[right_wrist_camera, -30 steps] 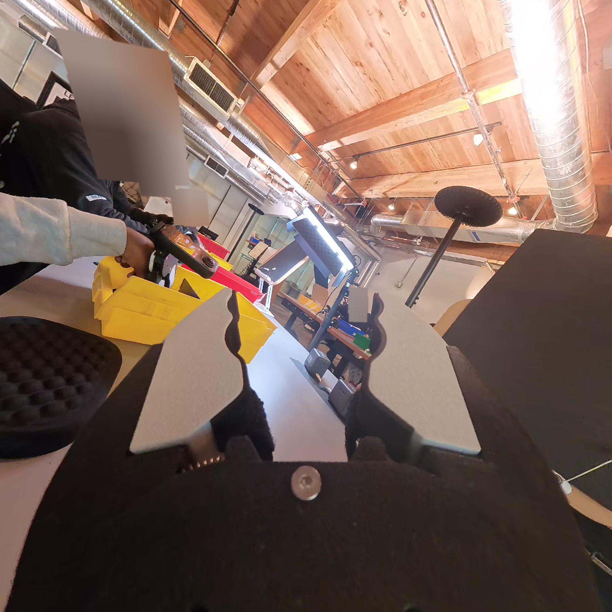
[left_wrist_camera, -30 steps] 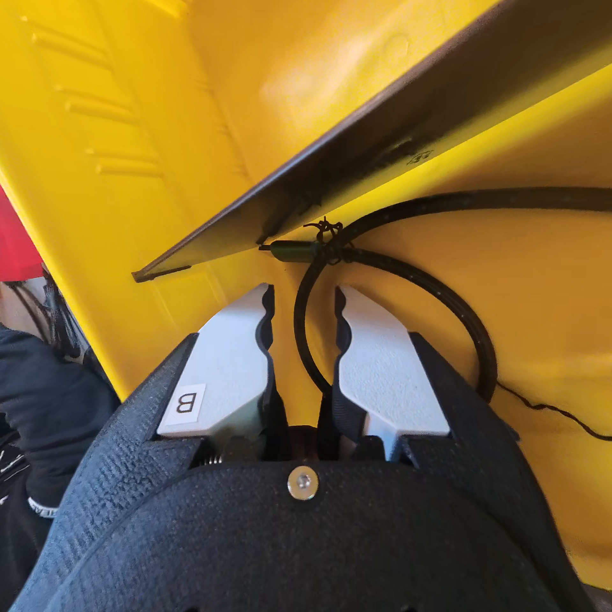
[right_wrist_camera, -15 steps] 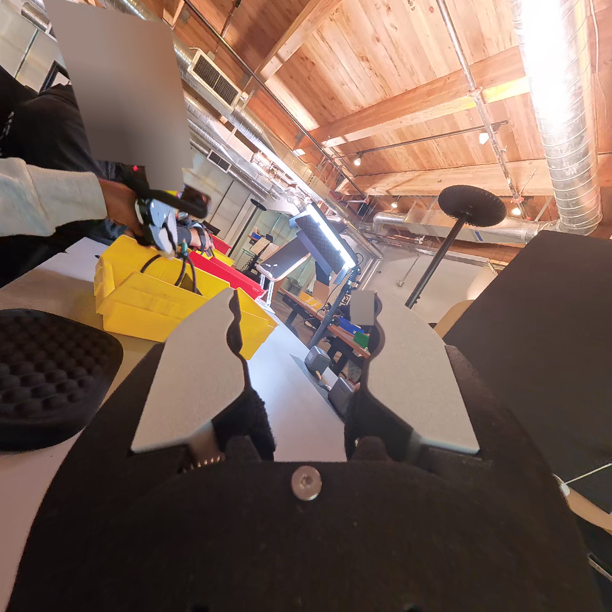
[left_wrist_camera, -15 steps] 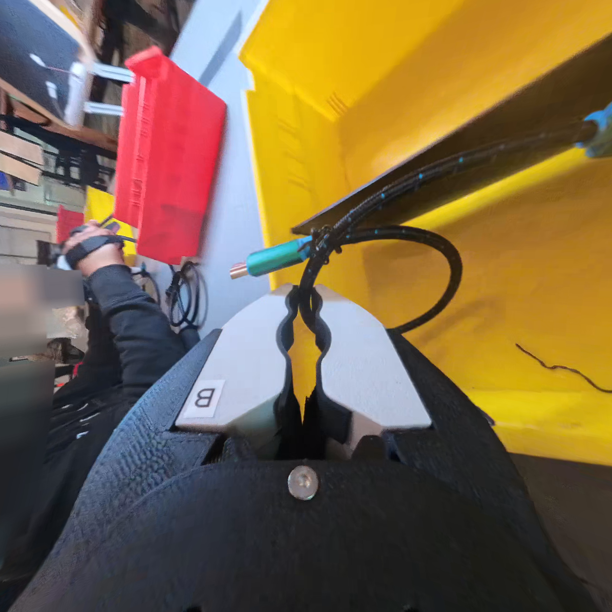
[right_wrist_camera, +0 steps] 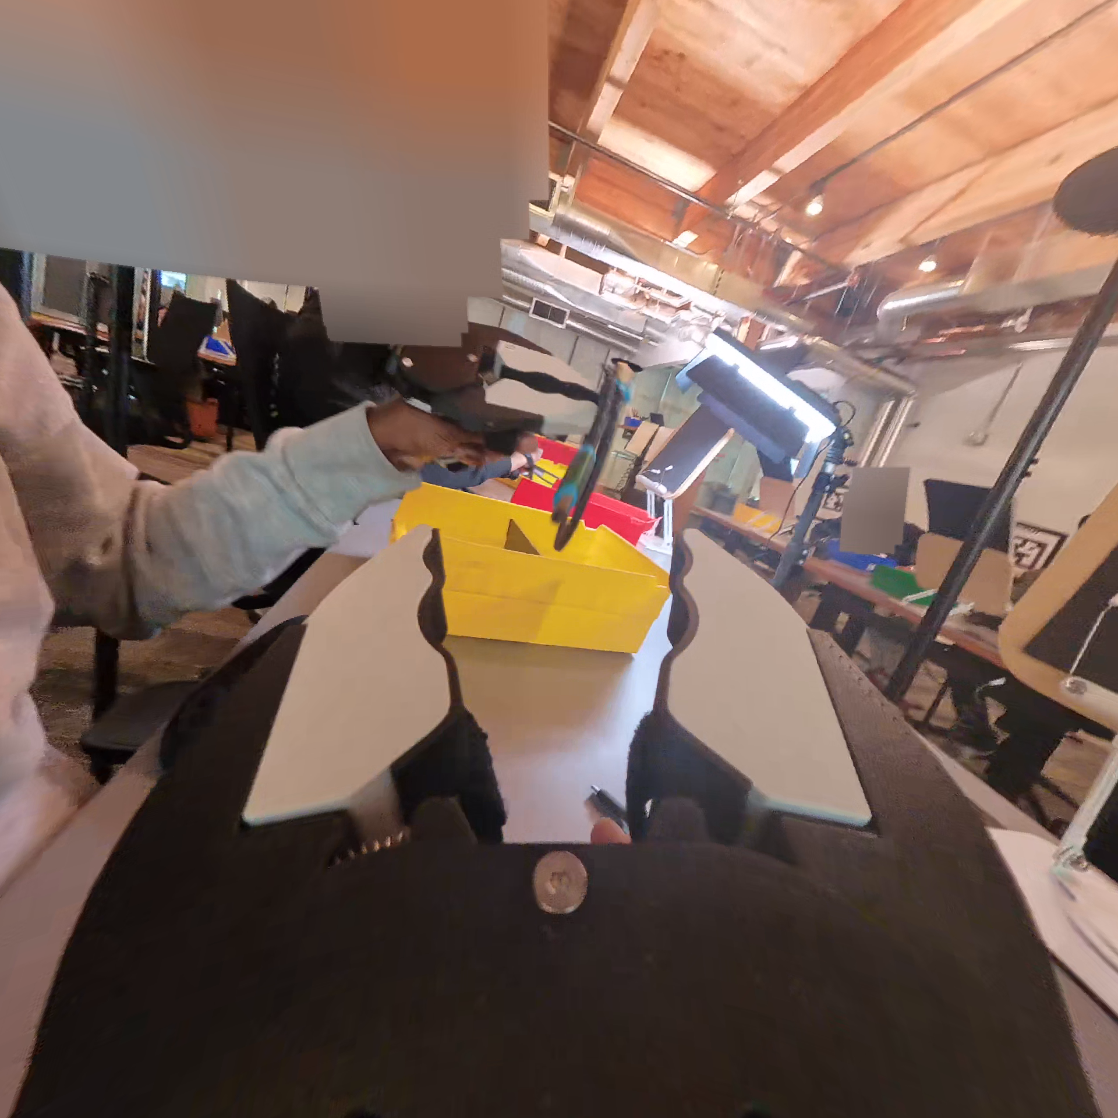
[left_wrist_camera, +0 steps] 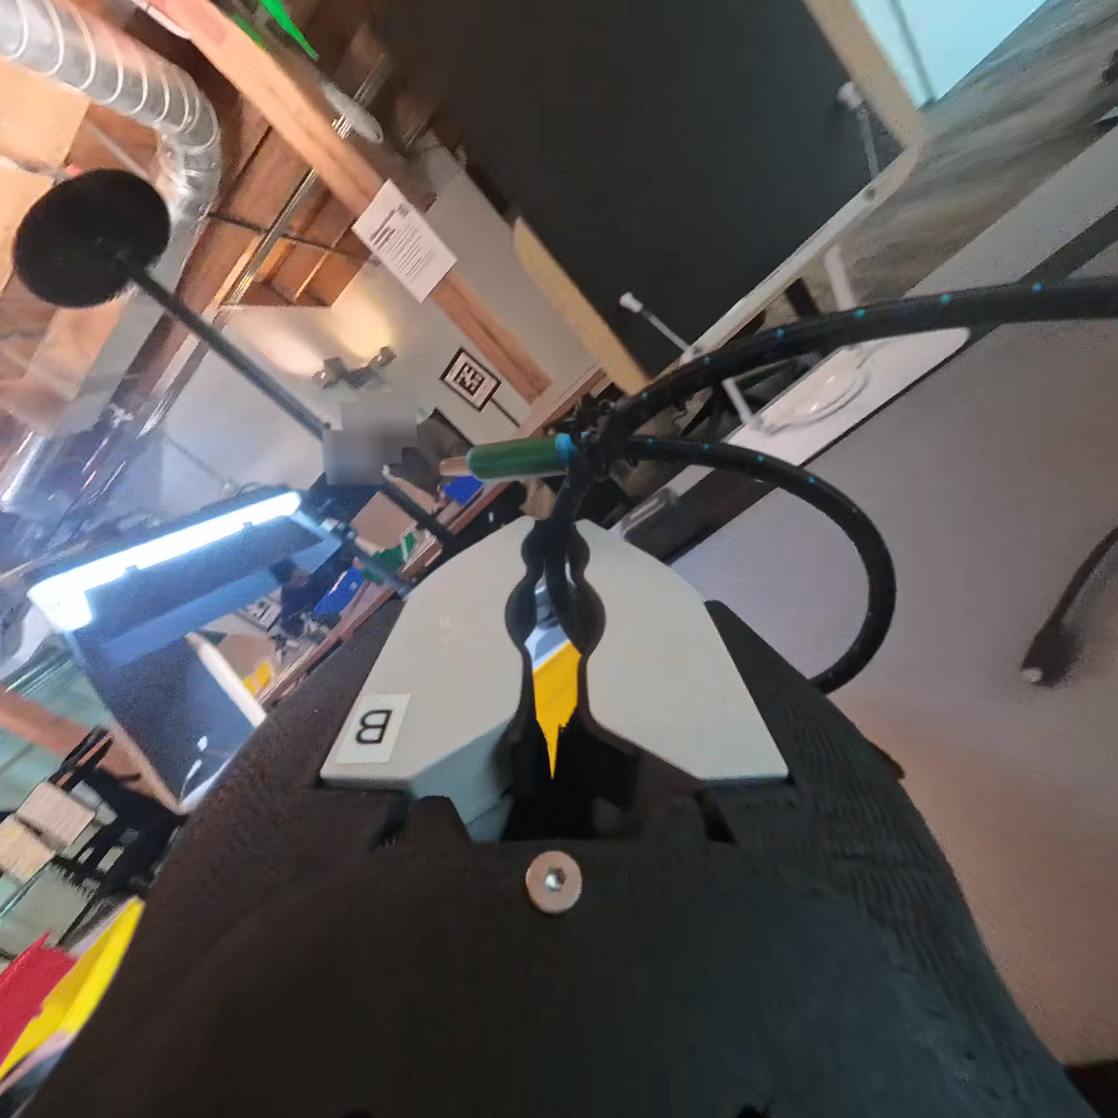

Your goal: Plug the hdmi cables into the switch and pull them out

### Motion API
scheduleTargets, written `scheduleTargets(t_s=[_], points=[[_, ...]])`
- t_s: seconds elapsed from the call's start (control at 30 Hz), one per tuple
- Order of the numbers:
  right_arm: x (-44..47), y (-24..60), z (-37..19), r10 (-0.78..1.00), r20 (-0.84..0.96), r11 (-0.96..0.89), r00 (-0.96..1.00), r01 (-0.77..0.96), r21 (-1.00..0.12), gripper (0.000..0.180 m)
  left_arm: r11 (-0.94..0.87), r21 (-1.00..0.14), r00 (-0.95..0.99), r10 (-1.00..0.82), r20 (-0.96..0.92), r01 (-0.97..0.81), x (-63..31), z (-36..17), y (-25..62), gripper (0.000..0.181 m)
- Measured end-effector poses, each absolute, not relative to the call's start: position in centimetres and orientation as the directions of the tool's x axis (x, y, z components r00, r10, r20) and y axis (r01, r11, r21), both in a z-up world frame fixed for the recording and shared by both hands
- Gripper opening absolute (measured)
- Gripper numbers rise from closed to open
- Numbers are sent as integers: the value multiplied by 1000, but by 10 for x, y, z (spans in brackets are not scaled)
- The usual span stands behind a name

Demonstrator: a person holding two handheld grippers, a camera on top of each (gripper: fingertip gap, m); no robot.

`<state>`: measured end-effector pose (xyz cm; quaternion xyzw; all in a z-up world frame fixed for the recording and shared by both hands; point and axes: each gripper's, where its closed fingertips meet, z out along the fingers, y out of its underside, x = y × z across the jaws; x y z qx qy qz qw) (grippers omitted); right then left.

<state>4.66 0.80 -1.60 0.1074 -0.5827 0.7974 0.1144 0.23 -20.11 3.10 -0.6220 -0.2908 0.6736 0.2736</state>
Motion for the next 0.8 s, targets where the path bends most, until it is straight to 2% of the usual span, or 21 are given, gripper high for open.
scheduleTargets(t_s=[0.1, 0.2, 0.23, 0.33, 0.53, 0.8], points=[[34, 22, -8, 50, 215, -268, -975, -221, -938, 73, -692, -713, 35, 715, -699, -113, -29, 25, -136, 7], [16, 34, -1, 115, 157, -269, -981, -182, -946, 98, -693, -686, 32, 698, -715, -222, -53, 25, -89, 7], [11, 36, 0, 145, 164, -269, -976, -199, -943, 101, -690, -684, 21, 700, -714, -238, -61, 23, -81, 7], [-1, 35, -12, 203, 211, -179, -956, -248, -952, 95, -646, -725, 57, 736, -674, -239, -82, 1, -68, 8], [-5, 25, -34, 212, 301, -52, -930, -319, -947, 100, -655, -714, 64, 724, -687, -249, -95, -46, -76, 8], [-15, 13, -64, 229, 215, 50, -949, -209, -977, 86, -484, -861, 119, 857, -502, -155, -109, -56, -95, 6]])
